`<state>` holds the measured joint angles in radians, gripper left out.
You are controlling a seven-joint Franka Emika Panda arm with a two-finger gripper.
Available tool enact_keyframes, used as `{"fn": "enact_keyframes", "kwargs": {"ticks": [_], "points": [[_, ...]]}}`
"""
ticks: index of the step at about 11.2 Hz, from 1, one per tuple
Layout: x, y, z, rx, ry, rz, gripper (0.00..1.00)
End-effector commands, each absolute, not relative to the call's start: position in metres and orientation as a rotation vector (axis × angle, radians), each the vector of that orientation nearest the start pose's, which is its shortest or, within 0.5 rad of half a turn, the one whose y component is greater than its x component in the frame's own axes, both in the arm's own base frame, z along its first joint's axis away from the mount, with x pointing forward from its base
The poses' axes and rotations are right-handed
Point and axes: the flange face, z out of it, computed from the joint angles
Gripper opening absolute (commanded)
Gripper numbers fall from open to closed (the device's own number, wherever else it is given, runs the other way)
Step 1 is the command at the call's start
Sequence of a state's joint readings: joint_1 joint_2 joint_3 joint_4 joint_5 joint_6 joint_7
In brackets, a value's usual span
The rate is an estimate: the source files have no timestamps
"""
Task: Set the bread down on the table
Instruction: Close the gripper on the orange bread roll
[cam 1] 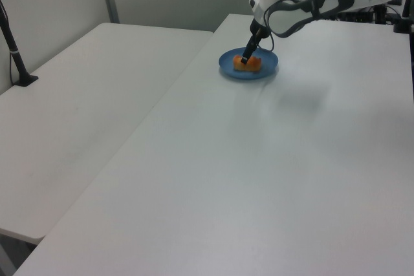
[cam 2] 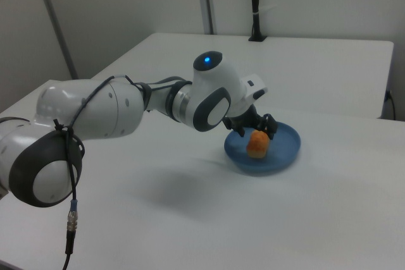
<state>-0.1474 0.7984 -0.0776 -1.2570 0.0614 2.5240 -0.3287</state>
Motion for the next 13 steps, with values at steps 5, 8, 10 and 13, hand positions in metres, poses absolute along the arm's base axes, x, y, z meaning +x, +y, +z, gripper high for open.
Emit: {"fn": "enact_keyframes", "kwargs": {"ticks": [5, 8, 10, 13], "points": [[0.771, -0.144, 0.307, -3.187, -0.205, -0.753, 0.56], [0.771, -0.143, 0.317, -3.184, -0.205, -0.765, 0.35], [0.767, -0.144, 0.343, -3.179, -0.198, -0.797, 0.34], [0.747, -0.135, 0.426, -3.148, -0.189, -0.881, 0.34]]}}
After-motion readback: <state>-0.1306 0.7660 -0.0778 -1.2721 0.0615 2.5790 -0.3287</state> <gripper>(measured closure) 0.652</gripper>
